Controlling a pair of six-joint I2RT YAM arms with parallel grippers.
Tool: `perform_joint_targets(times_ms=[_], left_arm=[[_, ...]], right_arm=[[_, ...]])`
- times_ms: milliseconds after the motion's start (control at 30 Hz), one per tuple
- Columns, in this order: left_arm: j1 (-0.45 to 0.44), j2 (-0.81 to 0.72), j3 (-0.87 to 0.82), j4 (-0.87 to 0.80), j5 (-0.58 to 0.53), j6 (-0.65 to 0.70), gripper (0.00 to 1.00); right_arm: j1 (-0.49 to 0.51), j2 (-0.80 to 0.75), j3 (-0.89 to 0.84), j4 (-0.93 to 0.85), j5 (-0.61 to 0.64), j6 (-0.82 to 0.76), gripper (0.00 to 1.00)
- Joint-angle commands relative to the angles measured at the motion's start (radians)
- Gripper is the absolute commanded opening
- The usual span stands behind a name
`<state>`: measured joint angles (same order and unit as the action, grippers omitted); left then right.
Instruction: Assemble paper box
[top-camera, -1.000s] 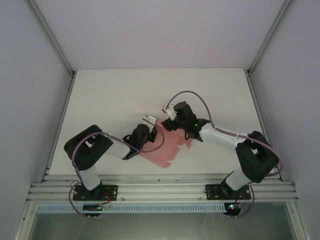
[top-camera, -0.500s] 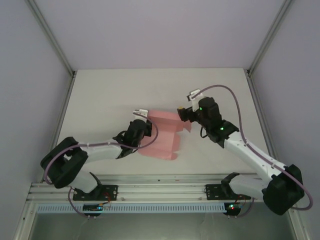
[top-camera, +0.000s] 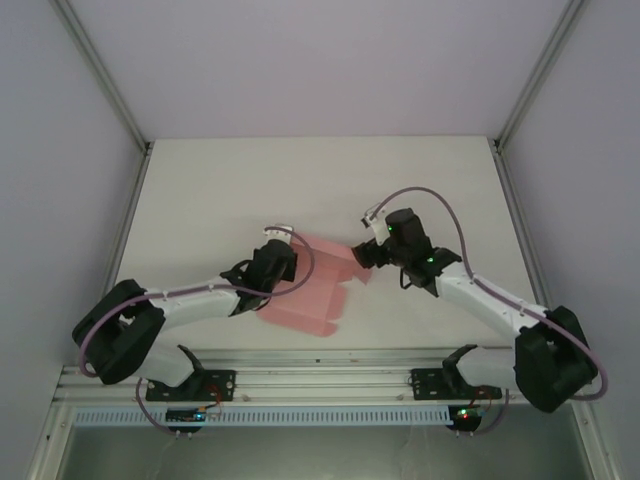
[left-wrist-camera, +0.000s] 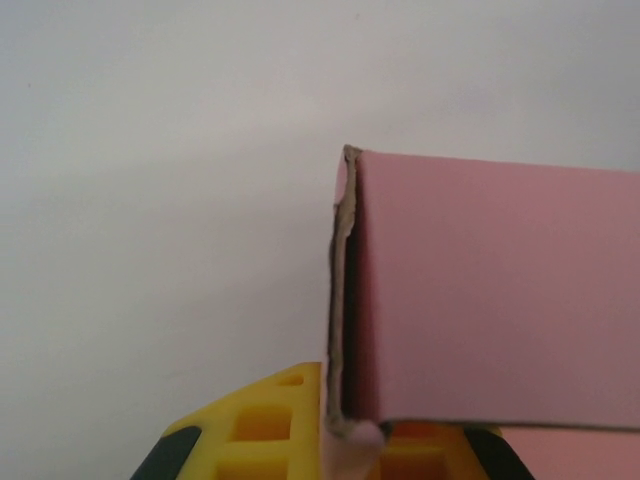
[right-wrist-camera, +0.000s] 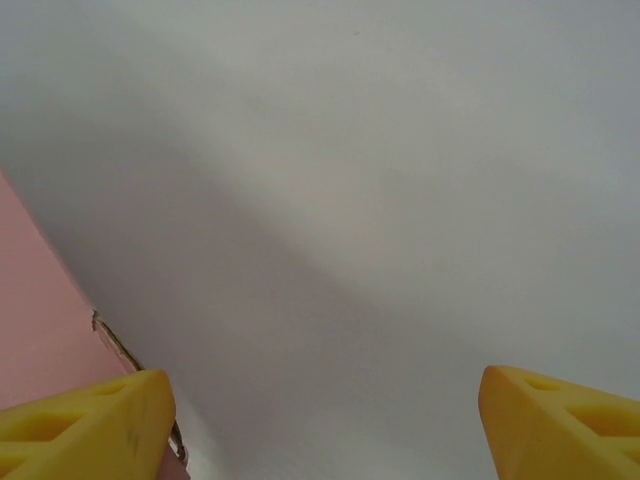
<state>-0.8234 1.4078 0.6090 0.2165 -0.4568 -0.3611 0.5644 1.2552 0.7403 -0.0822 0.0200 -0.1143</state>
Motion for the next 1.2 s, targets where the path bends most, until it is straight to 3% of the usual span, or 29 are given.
perform_joint_targets(times_ms=[0, 200, 333, 600, 667, 900, 1033, 1167], left_arm=[[0.000, -0.045, 0.078, 0.018, 0.067, -0.071, 0.00], [0.031, -0.068, 0.114, -0.076, 0.143, -0.152, 0.00], [0.035, -0.089, 0.098, -0.072, 0.155, -0.120, 0.00], [0.059, -0.121, 0.057, -0.119, 0.106, -0.139, 0.00], [0.073, -0.133, 0.040, -0.119, 0.113, -0.160, 0.00], [0.091, -0.167, 0.024, -0.130, 0.116, -0.179, 0.00], [0.092, -0.166, 0.020, -0.125, 0.129, -0.193, 0.00], [0.092, -0.158, 0.012, -0.097, 0.179, -0.184, 0.00]], right_arm=[[0.066, 0.064, 0.025, -0.010, -0.095, -0.100, 0.82], [0.161, 0.128, -0.024, 0.200, 0.031, -0.139, 0.82], [0.179, 0.126, -0.029, 0.294, 0.080, -0.142, 0.82], [0.173, -0.038, -0.070, 0.278, 0.214, -0.092, 0.91], [0.162, -0.101, -0.096, 0.232, 0.202, -0.086, 0.98], [0.134, -0.291, -0.207, 0.119, 0.171, 0.011, 0.99], [0.115, -0.299, -0.225, 0.099, 0.200, 0.106, 0.99], [0.110, -0.220, -0.218, 0.189, 0.209, 0.159, 0.99]])
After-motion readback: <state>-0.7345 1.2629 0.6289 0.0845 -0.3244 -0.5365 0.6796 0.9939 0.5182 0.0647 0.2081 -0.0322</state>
